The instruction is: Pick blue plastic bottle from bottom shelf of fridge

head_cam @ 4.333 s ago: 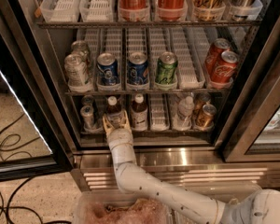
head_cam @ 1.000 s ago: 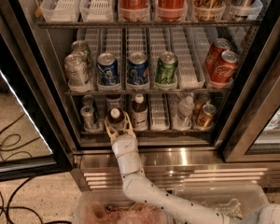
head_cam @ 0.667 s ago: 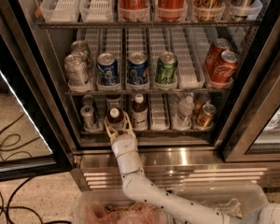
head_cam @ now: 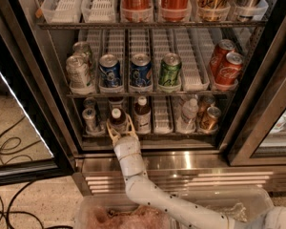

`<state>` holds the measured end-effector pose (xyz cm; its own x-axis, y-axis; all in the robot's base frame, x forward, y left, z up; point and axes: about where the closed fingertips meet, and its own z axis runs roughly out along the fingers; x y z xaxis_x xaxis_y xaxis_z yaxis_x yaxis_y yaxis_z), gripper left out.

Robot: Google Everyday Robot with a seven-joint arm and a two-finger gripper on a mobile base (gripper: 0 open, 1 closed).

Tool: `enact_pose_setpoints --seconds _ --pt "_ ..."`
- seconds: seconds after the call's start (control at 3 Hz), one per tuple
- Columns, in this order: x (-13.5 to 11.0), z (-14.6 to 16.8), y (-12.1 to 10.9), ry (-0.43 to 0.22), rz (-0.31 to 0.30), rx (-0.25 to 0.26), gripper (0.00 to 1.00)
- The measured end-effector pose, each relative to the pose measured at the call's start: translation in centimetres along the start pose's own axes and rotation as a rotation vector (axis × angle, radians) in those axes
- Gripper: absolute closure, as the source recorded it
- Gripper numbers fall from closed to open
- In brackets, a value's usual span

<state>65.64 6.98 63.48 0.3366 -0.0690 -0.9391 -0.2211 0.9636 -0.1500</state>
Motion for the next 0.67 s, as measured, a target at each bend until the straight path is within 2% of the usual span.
enact_pose_setpoints --seconds 0.33,0.67 --pt "-3.1 1.4 1.6 -0.065 -0.07 -0.047 1.0" --pt "-5.3 1.9 2.5 -0.1 -0.106 -0.065 1.0"
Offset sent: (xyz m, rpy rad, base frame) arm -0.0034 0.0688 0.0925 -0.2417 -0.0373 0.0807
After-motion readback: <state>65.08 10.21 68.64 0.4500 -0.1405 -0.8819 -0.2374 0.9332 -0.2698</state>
